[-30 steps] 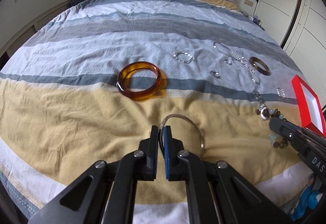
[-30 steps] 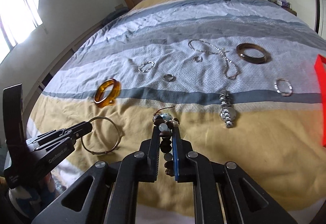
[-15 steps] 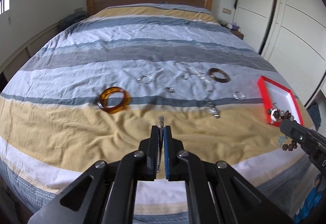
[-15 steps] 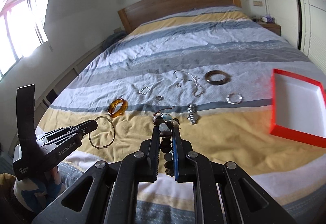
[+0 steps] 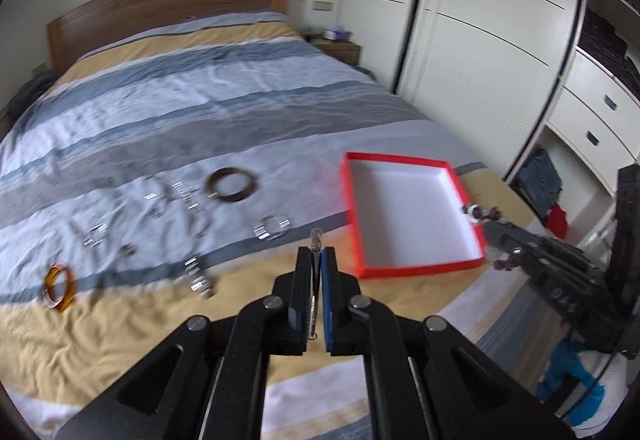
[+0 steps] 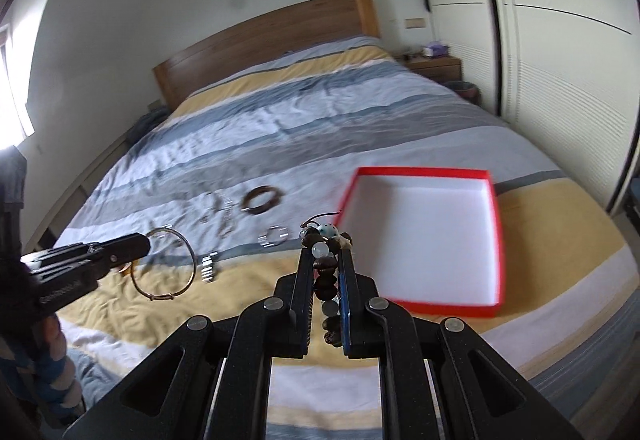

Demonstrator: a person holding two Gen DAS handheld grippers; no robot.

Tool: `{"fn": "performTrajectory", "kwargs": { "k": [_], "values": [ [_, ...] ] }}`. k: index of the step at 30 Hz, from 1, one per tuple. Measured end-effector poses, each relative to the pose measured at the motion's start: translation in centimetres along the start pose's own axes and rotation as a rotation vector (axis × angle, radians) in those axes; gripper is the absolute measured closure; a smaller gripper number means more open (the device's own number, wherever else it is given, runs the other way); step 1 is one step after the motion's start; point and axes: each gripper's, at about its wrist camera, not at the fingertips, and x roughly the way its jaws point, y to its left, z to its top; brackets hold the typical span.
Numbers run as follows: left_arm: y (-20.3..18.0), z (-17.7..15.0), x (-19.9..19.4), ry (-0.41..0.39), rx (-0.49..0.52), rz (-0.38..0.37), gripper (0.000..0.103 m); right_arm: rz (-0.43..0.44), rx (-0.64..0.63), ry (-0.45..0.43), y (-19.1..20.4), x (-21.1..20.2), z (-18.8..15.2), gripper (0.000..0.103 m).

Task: Organize jewelry
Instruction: 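Carry both items into the red box and open the left tool to drop the bangle, then lower the beaded bracelet into the red box and open the right tool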

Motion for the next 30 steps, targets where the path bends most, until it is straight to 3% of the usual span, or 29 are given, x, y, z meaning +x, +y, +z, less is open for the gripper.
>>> {"fn": "performTrajectory", "kwargs": {
  "k": [6,10,15,22,26,28,30],
  "values": [
    [-6.4,4.2,7.7,0.036,0.044,-0.106,0.099,-0.067,0.028,0.028,-6.8,4.4,1.5,0.092],
    [-8.6,5.2,13.2,0.081,0.024,-0.158,0.099,-0.108,0.058,0.057,-10.4,7.9,1.5,0.092],
    [-7.2,3.2,19.2,0.182,-0.015,-0.107,0.099,-0.148,0.053,0.107,-12.8,11.6,0.9,0.092],
    [-5.7,0.1,21.3,0.244,0.021,-0.032,0.098,-0.174,0.036,0.172,-13.1,14.6,-0.6,0.092],
    [-6.4,-0.3,21.2,0.256,0.041,-0.042,0.097,-0.206,-0.002,0.193,-12.4,14.8,-0.7,0.090],
    [-6.6,-0.2,20.8,0.248,0.053,-0.038,0.093,-0.221,-0.011,0.197,-12.2,14.7,-0.7,0.080],
    [-6.4,0.2,20.2,0.234,0.053,-0.042,0.081,-0.219,-0.009,0.191,-12.1,14.1,-0.5,0.072]
  ]
}}
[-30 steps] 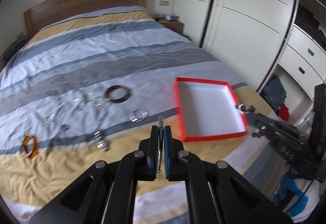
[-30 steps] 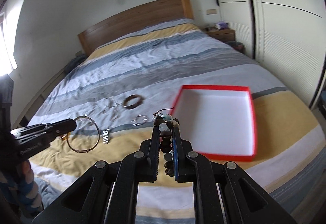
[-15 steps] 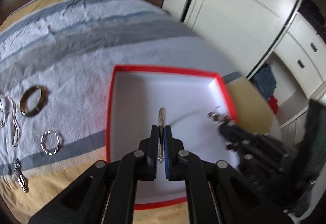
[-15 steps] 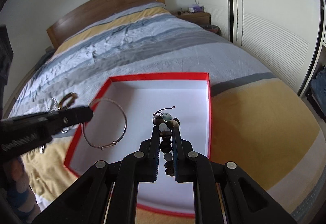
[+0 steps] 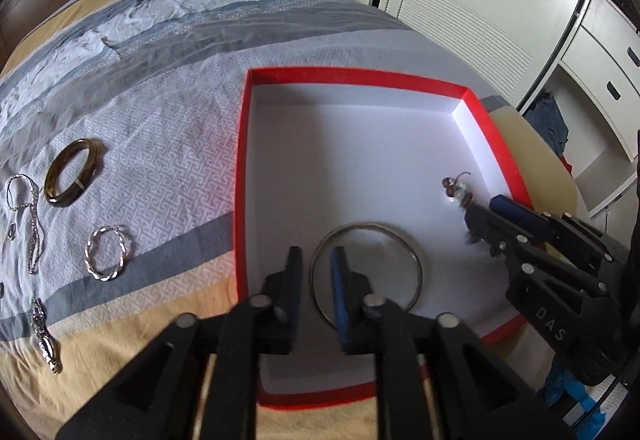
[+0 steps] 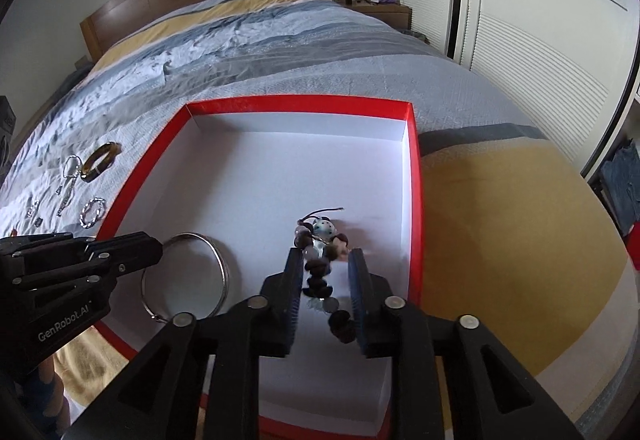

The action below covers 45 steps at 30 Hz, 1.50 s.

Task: Organize jewelry
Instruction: 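Lower the beaded bracelet into the red box and open the right tool, then withdraw both tools from the box back toward the remaining jewelry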

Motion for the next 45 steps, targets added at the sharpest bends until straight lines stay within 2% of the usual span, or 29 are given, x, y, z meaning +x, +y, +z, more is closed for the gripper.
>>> {"fn": "performTrajectory", "kwargs": {
  "k": [1,2,6,13,19,24,26,28,34,39,45],
  "values": [
    [0.0,0.0,-0.7,-0.014,-0.001,0.003,0.074,-0.006,0.002,-0.006,0.0,-0.5,0.0,0.063],
    [0.1,0.1,-1.4,-0.025,0.000,0.009,0.072,-0.007,0.005,-0.014,0.0,-1.1,0.1,0.061],
    [0.2,0.0,-5.4,-0.068,0.009,0.010,0.072,-0.014,0.028,-0.049,0.0,-4.4,0.5,0.058],
    [2.1,-2.8,-14.8,-0.154,-0.006,0.053,0.072,0.026,0.069,-0.144,2.2,-14.1,0.3,0.058],
    [6.4,-7.3,-23.4,-0.199,-0.044,0.138,0.072,0.089,0.037,-0.202,6.7,-21.8,-1.4,0.056],
    [11.2,-11.3,-29.9,-0.254,-0.110,0.210,0.072,0.129,0.013,-0.231,10.4,-26.2,-3.2,0.056],
    [13.2,-12.7,-32.1,-0.277,-0.133,0.242,0.065,0.148,0.005,-0.253,11.9,-28.1,-3.9,0.055],
    [15.4,-14.3,-34.3,-0.297,-0.158,0.268,0.063,0.159,-0.005,-0.273,13.2,-29.6,-4.4,0.051],
    [20.7,-17.7,-37.7,-0.327,-0.223,0.327,0.063,0.178,-0.043,-0.326,16.8,-31.6,-4.8,0.037],
    [24.5,-19.3,-38.4,-0.333,-0.274,0.380,0.063,0.221,-0.073,-0.335,19.2,-31.1,-4.9,0.037],
    [29.4,-20.6,-36.5,-0.317,-0.365,0.418,0.062,0.261,-0.114,-0.288,22.1,-27.4,-4.9,0.037]
  ]
}}
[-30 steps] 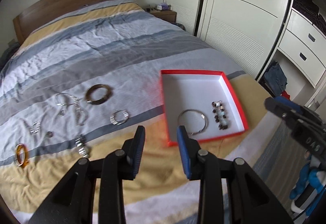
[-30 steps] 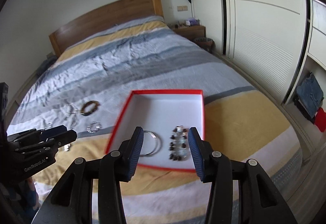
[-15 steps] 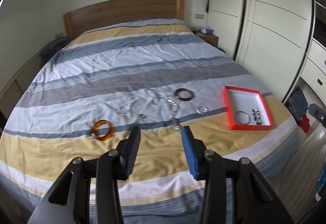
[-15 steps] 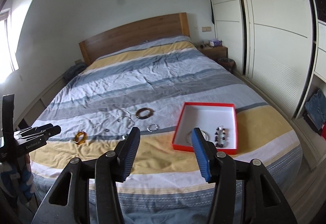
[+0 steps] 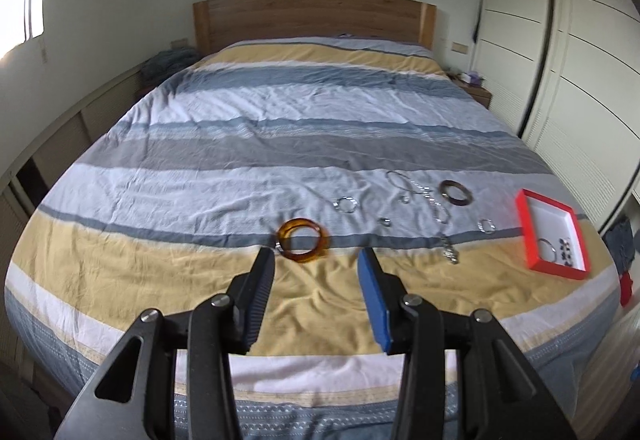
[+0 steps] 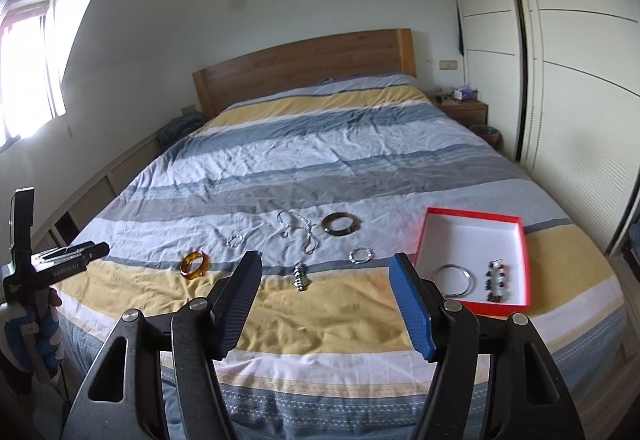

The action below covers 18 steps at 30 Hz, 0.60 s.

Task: Organize jewelry
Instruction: 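Withdraw both tools from the box back toward the remaining jewelry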

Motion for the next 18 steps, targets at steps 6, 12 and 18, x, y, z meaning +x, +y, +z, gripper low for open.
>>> {"fn": "performTrajectory", "kwargs": {
  "k": [6,12,18],
  "values": [
    [2.8,-0.6,5.4,0.043,-0.073,0.048,0.062,0.020,-0.016,0.054,1.1,6.1,-1.3,0.037],
    [4.1,-1.4,11.7,0.108,-0.132,0.067,0.062,0.032,-0.030,0.142,1.5,13.3,-2.8,0.038],
    [4.3,-1.4,17.6,0.175,-0.167,0.062,0.062,0.067,-0.034,0.242,1.9,20.5,-4.5,0.039]
  ]
}}
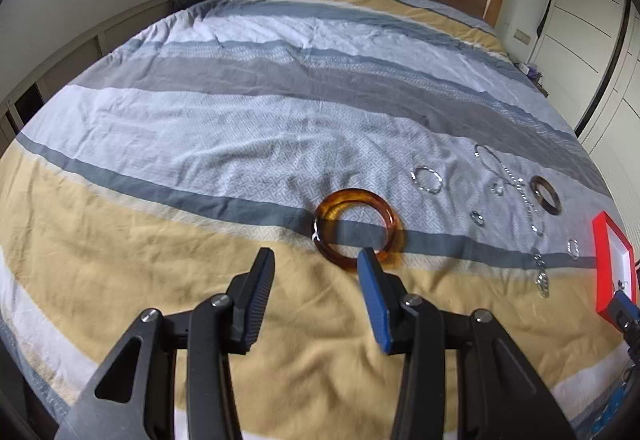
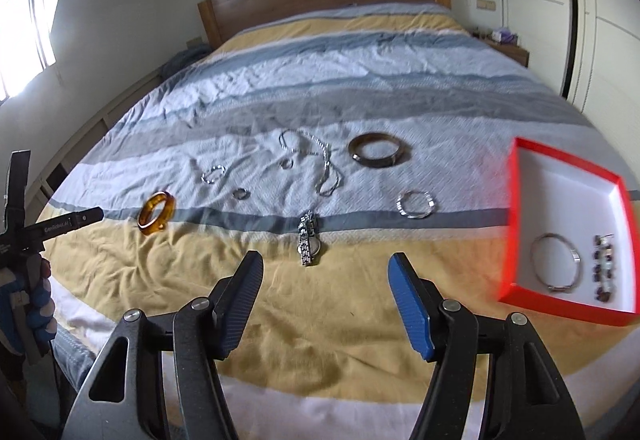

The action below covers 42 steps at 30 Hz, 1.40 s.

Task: Organize jewelry
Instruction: 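Withdraw both tools from the box back toward the remaining jewelry, then grasp the amber bangle with the left tool while the right tool grasps the silver watch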

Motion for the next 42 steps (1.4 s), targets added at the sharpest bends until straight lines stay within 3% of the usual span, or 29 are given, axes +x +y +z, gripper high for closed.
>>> {"fn": "performTrajectory", "kwargs": {
  "k": [7,16,24,30,32,42],
  "values": [
    [-0.1,1.1,4.6,0.033,-0.029,0.004,0.062,0.035,-0.018,0.073,0.6,6.9,0.7,0.042],
    [0.5,0.8,8.6,0.093,-0.036,0.006,0.062,0.038,-0.054,0.140,1.4,11.7,0.4,0.052],
    [-0.6,0.4,10.3,0.091,0.013,0.034,0.064,0.043,-0.059,0.137,0.9,12.8,-0.6,0.057],
    [-2.1,0.3,10.3,0.071,0.083,0.055,0.082,0.057,-0.075,0.140,0.7,13.3,-0.8,0.065],
    [-2.6,0.2,10.2,0.072,0.102,0.061,0.092,0.059,-0.072,0.141,0.4,13.3,-0.8,0.074],
    [-4.0,-0.3,7.5,0.083,0.090,0.011,0.094,0.105,-0.010,0.139,-0.3,10.9,-0.7,0.078]
  ]
}}
